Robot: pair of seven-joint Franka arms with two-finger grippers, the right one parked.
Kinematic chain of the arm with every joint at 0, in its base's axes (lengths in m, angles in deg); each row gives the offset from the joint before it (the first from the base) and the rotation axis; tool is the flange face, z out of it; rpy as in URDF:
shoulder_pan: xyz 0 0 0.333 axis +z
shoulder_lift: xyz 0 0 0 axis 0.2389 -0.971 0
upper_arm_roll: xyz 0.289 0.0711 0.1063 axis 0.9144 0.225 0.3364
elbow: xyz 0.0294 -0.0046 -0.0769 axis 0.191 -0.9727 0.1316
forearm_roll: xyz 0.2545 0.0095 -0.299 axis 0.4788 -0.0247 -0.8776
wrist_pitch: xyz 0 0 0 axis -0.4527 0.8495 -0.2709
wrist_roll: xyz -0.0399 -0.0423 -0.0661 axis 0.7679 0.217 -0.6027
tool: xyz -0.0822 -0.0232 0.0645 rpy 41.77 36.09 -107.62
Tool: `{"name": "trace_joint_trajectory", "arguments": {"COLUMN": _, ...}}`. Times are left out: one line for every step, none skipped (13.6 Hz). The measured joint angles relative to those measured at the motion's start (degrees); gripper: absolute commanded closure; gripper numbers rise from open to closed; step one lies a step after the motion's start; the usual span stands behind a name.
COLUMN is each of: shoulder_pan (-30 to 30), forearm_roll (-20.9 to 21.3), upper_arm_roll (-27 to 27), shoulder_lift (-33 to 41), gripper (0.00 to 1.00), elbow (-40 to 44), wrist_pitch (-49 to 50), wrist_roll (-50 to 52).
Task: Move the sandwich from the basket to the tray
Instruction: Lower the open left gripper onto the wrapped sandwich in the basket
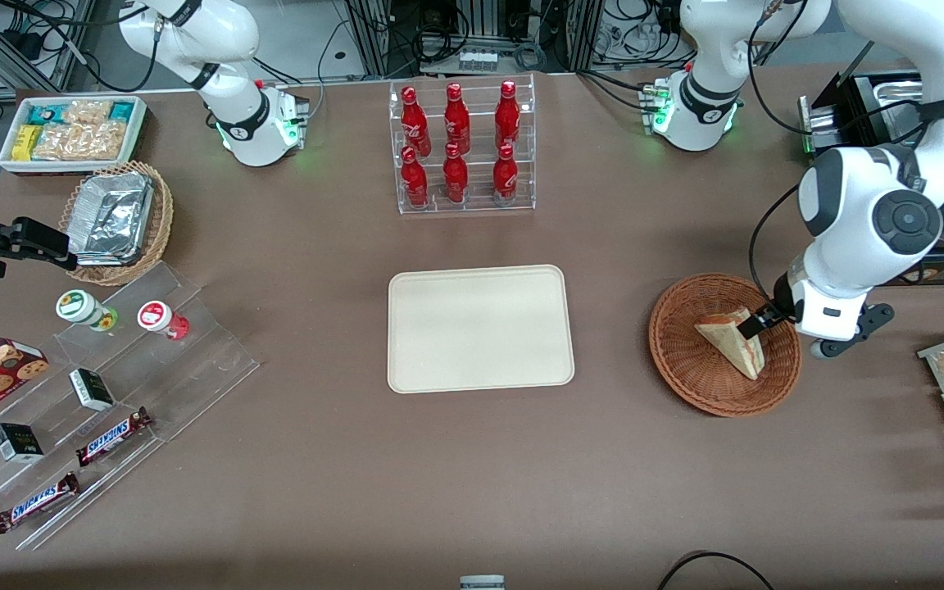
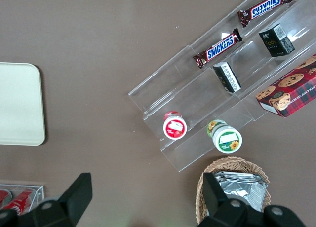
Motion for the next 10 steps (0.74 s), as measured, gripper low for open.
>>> {"name": "trace_joint_trajectory", "arguments": {"shoulder_pan": 0.0, "forearm_roll": 0.0, "upper_arm_roll": 0.0, "shoulder_lift": -0.4, "gripper": 0.0, "elbow": -0.6, "wrist_pitch": -0.9, "wrist_roll": 0.7}}
{"name": "trace_joint_trajectory", "arguments": {"shoulder_pan": 0.0, "forearm_roll": 0.0, "upper_arm_roll": 0.0, "shoulder_lift": -0.7, "gripper": 0.0, "elbow": -1.2, "wrist_pitch": -1.8, "wrist_roll": 1.0}}
{"name": "trace_joint_trajectory", "arguments": {"shoulder_pan": 0.0, "forearm_roll": 0.0, "upper_arm_roll": 0.0, "shoulder_lift": -0.9, "gripper": 0.0, "elbow": -1.9, "wrist_pitch": -2.8, "wrist_roll": 1.1}}
{"name": "trace_joint_trajectory", "arguments": {"shoulder_pan": 0.0, "forearm_roll": 0.0, "upper_arm_roll": 0.0, "shoulder_lift": -1.0, "gripper": 0.0, "elbow": -2.7, "wrist_pitch": -4.0, "wrist_roll": 1.1}}
{"name": "trace_joint_trajectory", "arguments": {"shoulder_pan": 0.0, "forearm_roll": 0.0, "upper_arm_roll": 0.0, "shoulder_lift": -1.0, "gripper": 0.0, "elbow": -3.7, "wrist_pitch": -5.1, "wrist_roll": 1.2}}
{"name": "trace_joint_trajectory", "arguments": {"shoulder_pan": 0.0, "forearm_roll": 0.0, "upper_arm_roll": 0.0, "shoulder_lift": -1.1, "gripper": 0.0, "elbow": -4.5, "wrist_pitch": -6.0, "wrist_roll": 1.2}}
{"name": "trace_joint_trajectory", "arguments": {"shoulder_pan": 0.0, "forearm_roll": 0.0, "upper_arm_roll": 0.0, "shoulder_lift": -1.3, "gripper": 0.0, "elbow": -5.0, "wrist_pitch": -6.5, "wrist_roll": 1.2}}
{"name": "trace_joint_trajectory", "arguments": {"shoulder_pan": 0.0, "forearm_roll": 0.0, "upper_arm_roll": 0.0, "shoulder_lift": -1.6, "gripper": 0.0, "elbow": -5.3, "wrist_pitch": -6.8, "wrist_roll": 1.2}}
{"name": "trace_joint_trajectory", "arguments": {"shoulder_pan": 0.0, "forearm_roll": 0.0, "upper_arm_roll": 0.0, "shoulder_lift": -2.1, "gripper": 0.0, "elbow": -5.4, "wrist_pitch": -7.3, "wrist_roll": 1.2}}
{"name": "trace_joint_trajectory", "arguments": {"shoulder_pan": 0.0, "forearm_roll": 0.0, "upper_arm_roll": 0.0, "shoulder_lift": -2.5, "gripper": 0.0, "elbow": -5.5, "wrist_pitch": -7.7, "wrist_roll": 1.2}}
